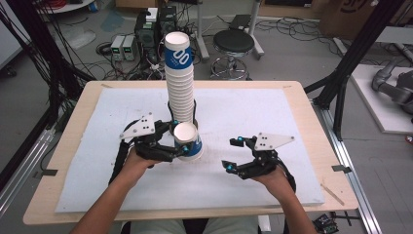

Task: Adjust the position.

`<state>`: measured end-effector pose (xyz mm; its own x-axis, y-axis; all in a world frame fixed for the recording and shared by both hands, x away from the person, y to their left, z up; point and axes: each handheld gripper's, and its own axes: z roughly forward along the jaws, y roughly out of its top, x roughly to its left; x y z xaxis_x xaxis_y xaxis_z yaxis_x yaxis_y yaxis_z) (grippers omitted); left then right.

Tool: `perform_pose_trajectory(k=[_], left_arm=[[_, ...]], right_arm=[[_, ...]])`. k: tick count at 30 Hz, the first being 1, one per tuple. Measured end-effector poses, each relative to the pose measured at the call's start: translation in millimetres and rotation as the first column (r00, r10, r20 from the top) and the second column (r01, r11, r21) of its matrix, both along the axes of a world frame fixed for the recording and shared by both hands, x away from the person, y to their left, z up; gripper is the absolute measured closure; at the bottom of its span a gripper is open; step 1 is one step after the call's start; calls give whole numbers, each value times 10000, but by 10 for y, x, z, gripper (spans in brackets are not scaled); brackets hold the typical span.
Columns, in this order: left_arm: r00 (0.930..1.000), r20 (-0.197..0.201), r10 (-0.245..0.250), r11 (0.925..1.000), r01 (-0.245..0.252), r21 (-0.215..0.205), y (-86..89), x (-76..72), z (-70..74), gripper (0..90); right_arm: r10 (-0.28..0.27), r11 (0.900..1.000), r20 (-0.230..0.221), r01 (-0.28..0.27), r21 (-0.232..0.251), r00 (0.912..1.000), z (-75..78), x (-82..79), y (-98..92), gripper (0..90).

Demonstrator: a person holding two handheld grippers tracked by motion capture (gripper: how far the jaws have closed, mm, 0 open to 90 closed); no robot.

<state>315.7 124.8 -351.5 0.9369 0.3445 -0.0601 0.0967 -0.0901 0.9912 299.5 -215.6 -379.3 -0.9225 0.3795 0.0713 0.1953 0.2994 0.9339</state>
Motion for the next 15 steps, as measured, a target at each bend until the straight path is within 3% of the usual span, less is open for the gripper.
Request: perform_pose_trajectory(k=[7, 15], left_arm=[[9995, -47, -327, 9994, 327, 55, -115, -19, -19, 292], [9977, -61, -669, 9978, 669, 39, -221, -43, -35, 292]], right_arm=[[588, 9983, -105, -589, -49, 9982, -14, 53, 193, 202], [764, 9971, -127, -763, 15, 9970, -61, 59, 258, 201]])
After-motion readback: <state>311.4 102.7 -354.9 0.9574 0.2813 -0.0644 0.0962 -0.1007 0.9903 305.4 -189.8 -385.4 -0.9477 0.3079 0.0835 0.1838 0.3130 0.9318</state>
